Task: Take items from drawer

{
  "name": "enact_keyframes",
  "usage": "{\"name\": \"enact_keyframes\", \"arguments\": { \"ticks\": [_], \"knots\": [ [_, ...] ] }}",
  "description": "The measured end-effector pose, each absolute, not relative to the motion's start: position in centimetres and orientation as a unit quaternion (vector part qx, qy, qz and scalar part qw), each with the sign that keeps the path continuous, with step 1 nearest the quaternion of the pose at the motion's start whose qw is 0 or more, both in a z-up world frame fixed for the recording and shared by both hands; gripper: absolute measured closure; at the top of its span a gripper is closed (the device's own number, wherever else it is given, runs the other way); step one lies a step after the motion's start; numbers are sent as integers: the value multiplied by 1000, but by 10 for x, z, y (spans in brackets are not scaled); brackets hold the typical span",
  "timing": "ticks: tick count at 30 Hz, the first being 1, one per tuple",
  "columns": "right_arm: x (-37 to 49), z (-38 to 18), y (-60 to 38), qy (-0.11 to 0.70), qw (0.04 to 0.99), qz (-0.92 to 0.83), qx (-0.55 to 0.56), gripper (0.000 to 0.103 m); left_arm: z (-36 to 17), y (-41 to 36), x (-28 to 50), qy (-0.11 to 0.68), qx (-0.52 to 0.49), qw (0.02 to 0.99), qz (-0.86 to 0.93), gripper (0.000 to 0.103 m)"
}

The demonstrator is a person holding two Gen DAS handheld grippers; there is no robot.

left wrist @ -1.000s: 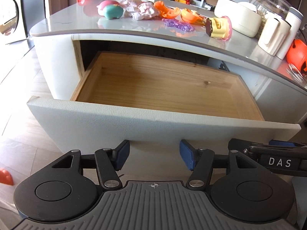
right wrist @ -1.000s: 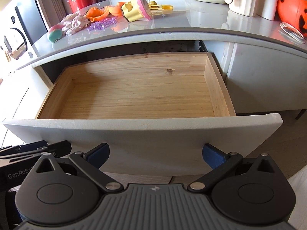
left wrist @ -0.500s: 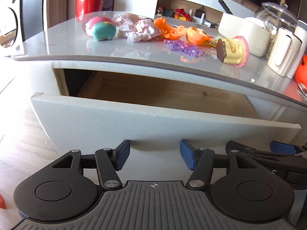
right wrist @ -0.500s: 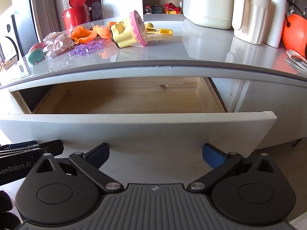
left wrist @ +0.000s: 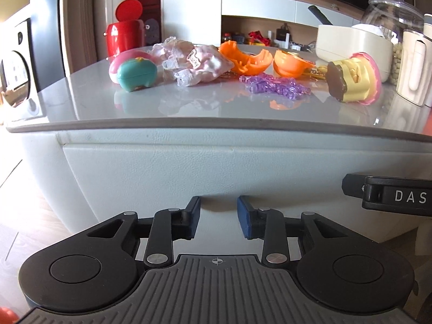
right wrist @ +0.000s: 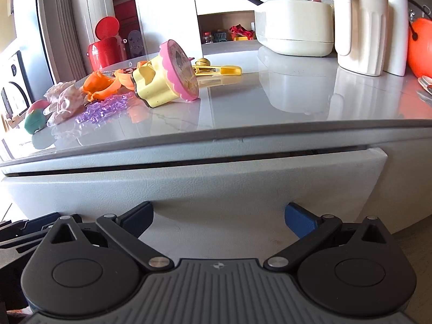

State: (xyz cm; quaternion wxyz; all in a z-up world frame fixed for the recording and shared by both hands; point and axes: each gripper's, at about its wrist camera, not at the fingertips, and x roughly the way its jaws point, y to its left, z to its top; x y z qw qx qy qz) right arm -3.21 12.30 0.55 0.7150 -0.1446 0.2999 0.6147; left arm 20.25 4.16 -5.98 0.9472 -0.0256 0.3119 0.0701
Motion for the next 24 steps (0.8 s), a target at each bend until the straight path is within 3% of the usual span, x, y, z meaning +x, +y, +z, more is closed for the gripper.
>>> {"name": "enact_keyframes", "arguments": {
  "ticks": [7, 11, 15, 24],
  "knots": [
    [-31, 5, 131, 297, 718, 614, -139, 0, -65, 42, 195, 293, -37, 953, 72, 67],
    [-33, 2, 129, 291, 720, 615, -134, 0, -71, 51, 190, 286, -92, 951, 69, 70],
    [-33, 1, 130, 283, 717, 620, -145, 0, -84, 72, 212, 391, -152, 907, 30, 70],
    [-19, 25, 86, 362, 699, 596, -156, 0, -23, 46, 134, 382, -69, 918, 84, 73]
  ]
}}
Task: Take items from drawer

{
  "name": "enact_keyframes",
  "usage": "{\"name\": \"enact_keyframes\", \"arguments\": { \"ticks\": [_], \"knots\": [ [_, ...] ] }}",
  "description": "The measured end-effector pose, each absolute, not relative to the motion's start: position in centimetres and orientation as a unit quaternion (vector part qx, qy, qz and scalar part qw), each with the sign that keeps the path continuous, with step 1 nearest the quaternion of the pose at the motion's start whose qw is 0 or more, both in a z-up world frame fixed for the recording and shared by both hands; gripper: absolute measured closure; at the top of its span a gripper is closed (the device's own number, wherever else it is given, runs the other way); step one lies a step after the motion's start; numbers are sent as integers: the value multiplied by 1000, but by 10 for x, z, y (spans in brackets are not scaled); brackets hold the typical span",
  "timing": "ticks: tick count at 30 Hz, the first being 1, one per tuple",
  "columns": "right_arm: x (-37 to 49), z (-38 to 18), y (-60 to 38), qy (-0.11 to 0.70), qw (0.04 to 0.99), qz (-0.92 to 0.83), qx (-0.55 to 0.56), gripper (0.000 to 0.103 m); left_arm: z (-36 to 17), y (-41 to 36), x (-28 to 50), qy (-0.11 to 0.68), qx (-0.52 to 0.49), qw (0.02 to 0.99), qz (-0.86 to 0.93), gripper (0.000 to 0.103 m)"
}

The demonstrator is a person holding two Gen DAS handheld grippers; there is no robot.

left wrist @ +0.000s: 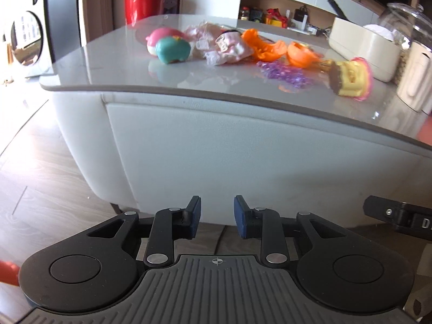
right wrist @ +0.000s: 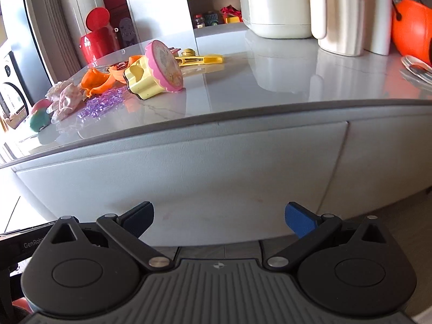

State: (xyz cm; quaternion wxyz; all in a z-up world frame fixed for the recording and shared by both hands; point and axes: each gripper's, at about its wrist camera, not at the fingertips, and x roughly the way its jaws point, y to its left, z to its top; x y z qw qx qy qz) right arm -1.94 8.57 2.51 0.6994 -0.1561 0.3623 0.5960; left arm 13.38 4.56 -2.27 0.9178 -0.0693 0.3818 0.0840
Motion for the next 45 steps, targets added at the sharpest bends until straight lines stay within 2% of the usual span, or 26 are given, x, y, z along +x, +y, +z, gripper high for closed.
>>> {"name": "enact_keyframes", "arguments": {
  "ticks": [4, 7, 12, 17, 45],
  "knots": [
    [-21, 38, 39, 403, 663, 605, -176, 0, 7, 24, 62, 370, -56, 927, 32, 73],
    [-27, 41, -5, 410, 645, 617, -186, 0, 9, 7, 30, 352, -45, 935, 6, 72],
    [-46, 52, -34, 341, 677, 623, -194, 0, 1, -4, 33, 353, -20, 935, 20, 71],
    [-58, 41, -31, 321, 670, 629, -229, 0, -7, -2, 33, 358, -26, 933, 17, 71],
    [-61, 29, -24, 332, 667, 622, -241, 0, -17, -3, 41, 375, -43, 926, 7, 71]
  ]
}}
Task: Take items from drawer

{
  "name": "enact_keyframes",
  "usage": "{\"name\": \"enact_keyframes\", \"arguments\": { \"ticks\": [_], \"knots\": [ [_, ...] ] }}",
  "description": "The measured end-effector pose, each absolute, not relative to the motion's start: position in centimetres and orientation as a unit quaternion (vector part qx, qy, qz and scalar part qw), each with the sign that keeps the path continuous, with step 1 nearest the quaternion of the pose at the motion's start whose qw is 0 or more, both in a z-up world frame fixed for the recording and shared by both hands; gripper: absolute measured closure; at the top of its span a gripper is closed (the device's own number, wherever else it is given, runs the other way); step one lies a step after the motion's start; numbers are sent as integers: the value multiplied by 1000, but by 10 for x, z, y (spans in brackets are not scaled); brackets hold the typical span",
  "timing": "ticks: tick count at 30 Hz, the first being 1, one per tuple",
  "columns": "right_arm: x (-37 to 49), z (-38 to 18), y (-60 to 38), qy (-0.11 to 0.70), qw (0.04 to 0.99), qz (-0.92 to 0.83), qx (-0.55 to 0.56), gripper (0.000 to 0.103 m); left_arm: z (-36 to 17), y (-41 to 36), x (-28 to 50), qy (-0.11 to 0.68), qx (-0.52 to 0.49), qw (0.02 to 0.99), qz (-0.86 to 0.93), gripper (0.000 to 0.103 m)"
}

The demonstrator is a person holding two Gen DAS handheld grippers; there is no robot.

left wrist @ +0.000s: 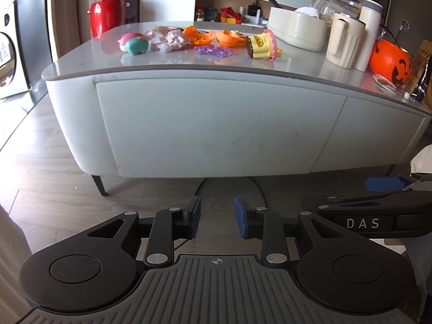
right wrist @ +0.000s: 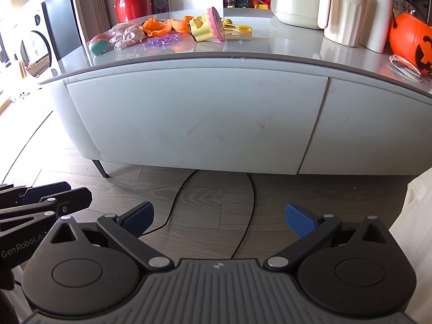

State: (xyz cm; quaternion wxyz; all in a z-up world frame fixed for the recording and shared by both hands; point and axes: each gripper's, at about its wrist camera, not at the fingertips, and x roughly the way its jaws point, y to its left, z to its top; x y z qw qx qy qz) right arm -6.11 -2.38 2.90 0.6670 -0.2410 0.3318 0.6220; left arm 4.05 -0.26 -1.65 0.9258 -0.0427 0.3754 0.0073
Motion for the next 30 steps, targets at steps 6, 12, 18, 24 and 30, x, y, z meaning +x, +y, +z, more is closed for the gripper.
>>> {"name": "enact_keyframes", "arguments": {
  "ticks": [6, 12, 18, 24, 30],
  "knots": [
    [-61, 28, -23, 329, 669, 621, -240, 0, -18, -3, 41, 377, -43, 925, 5, 72],
    [-62, 27, -21, 329, 668, 621, -245, 0, -18, -3, 41, 377, -48, 925, 5, 75],
    [-63, 26, -21, 329, 667, 621, -246, 0, -18, -3, 41, 378, -50, 924, 7, 75],
    [-63, 26, -21, 330, 667, 621, -245, 0, -18, -3, 41, 378, -50, 924, 7, 75],
    [-64, 26, -22, 331, 667, 621, -245, 0, -18, -3, 41, 378, -50, 924, 7, 75]
  ]
}}
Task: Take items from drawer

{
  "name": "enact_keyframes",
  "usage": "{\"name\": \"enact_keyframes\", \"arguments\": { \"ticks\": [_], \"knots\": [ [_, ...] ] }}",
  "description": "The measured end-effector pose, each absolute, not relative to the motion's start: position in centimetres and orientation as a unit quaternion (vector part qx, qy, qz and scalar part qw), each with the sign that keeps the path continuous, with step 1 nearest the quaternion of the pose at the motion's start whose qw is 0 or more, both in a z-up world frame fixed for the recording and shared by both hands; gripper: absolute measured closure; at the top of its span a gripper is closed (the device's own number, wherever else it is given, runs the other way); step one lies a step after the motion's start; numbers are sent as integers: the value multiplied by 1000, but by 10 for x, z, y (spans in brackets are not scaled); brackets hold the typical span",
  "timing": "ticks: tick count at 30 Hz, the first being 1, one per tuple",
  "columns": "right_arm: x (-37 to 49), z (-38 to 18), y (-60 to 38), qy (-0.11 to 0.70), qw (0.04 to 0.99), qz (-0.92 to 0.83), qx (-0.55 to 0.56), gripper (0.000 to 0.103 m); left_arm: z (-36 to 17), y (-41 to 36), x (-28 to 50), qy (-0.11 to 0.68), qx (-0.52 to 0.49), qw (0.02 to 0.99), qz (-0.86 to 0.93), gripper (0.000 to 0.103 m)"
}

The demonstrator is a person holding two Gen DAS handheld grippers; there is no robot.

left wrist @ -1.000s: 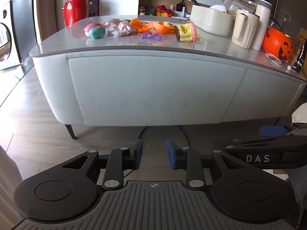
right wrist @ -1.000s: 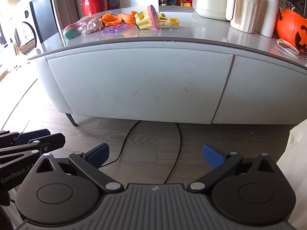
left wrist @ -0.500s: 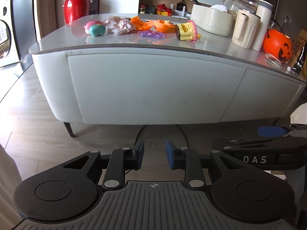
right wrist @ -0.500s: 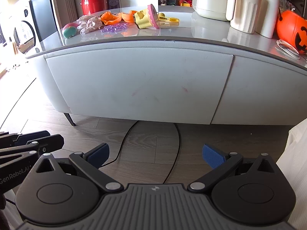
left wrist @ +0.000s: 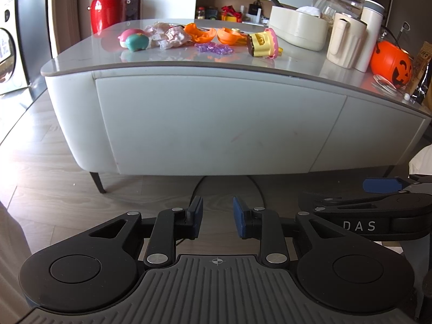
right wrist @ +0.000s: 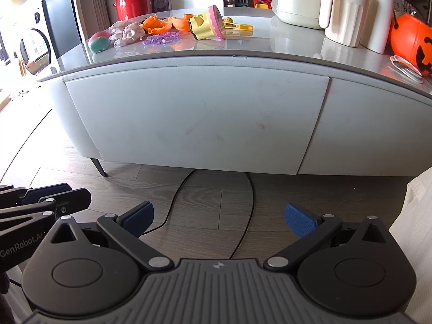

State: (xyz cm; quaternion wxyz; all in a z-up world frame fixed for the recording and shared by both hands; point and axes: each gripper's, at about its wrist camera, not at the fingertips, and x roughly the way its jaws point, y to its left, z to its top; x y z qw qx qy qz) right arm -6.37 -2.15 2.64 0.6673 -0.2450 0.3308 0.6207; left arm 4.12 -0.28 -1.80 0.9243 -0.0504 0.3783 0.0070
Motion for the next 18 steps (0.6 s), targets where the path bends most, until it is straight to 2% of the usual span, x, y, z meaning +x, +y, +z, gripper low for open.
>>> {"name": "enact_keyframes", "arguments": {
  "ticks": [18],
  "knots": [
    [-64, 27, -22, 331, 667, 620, -245, 0, -18, -3, 41, 378, -50, 924, 7, 78]
  ]
}}
